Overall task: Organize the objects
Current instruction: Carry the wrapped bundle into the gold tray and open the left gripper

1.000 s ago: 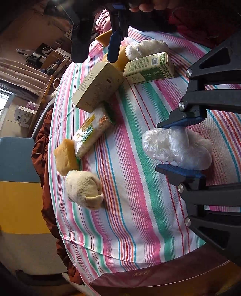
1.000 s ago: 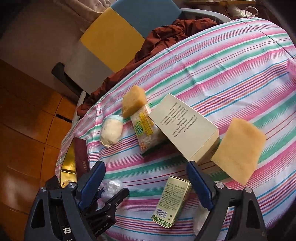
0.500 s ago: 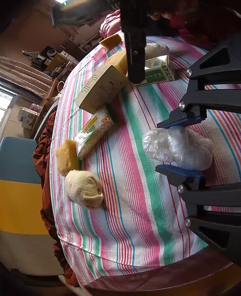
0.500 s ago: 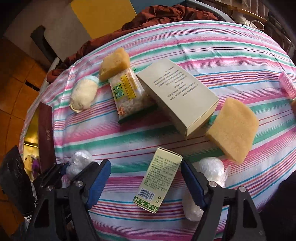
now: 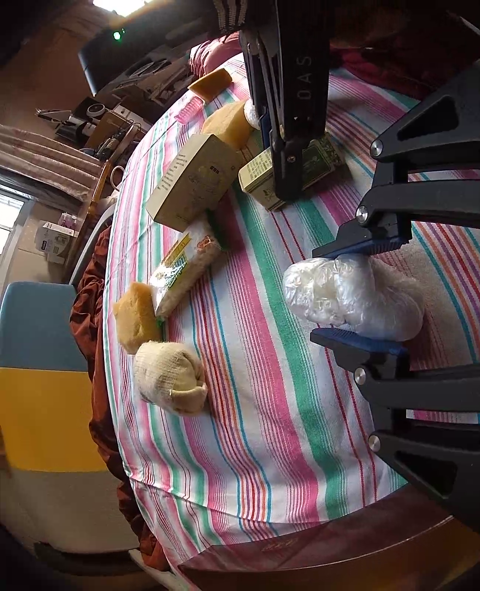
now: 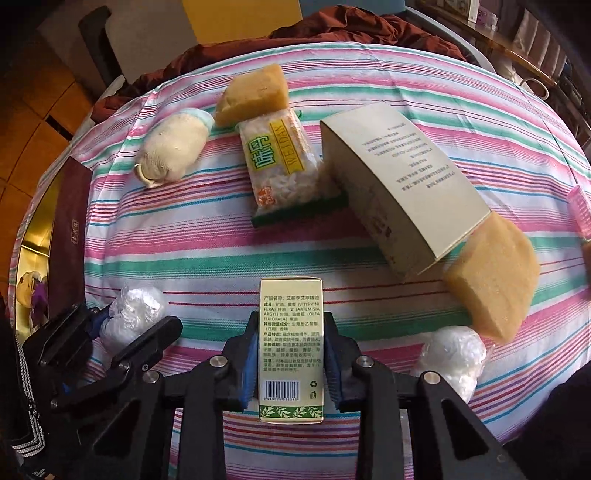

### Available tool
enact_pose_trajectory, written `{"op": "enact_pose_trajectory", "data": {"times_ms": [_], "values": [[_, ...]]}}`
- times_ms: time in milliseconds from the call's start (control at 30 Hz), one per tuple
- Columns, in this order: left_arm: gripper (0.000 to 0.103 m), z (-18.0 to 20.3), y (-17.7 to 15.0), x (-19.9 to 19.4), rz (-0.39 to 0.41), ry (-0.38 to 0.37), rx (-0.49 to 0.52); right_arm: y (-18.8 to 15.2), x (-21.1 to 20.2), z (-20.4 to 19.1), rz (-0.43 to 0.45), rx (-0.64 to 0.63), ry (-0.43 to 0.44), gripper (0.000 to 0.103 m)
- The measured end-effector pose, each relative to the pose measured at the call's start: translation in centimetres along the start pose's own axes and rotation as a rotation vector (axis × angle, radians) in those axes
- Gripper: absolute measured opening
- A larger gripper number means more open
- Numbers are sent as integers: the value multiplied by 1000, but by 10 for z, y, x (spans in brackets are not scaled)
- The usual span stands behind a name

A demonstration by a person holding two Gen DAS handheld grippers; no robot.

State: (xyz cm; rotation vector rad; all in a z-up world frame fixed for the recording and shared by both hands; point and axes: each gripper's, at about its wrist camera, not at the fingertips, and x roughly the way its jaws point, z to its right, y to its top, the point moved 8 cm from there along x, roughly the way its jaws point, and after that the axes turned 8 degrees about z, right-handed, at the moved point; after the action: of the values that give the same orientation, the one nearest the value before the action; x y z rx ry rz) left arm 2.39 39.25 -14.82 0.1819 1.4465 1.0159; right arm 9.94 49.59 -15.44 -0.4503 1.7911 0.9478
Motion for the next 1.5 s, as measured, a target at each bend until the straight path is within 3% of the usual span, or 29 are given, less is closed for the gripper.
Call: {"op": "enact_pose_trajectory", "data": {"times_ms": [167, 500, 700, 1200, 1500], "values": [[37, -11, -2, -20, 14, 10, -42, 0, 1, -7, 22, -62, -5, 30], [37, -48, 25, -95, 159, 39, -111, 1, -5, -12, 32, -95, -25, 29], [37, -113, 31, -133, 214, 127, -213, -3, -9, -13, 35, -114, -33, 30], [37, -282, -12, -192, 228, 431, -396, -7, -14, -12, 36, -148, -65, 30], [38, -355, -17, -174, 172, 478, -526, -6, -8, -20, 37, -159, -75, 30]]}}
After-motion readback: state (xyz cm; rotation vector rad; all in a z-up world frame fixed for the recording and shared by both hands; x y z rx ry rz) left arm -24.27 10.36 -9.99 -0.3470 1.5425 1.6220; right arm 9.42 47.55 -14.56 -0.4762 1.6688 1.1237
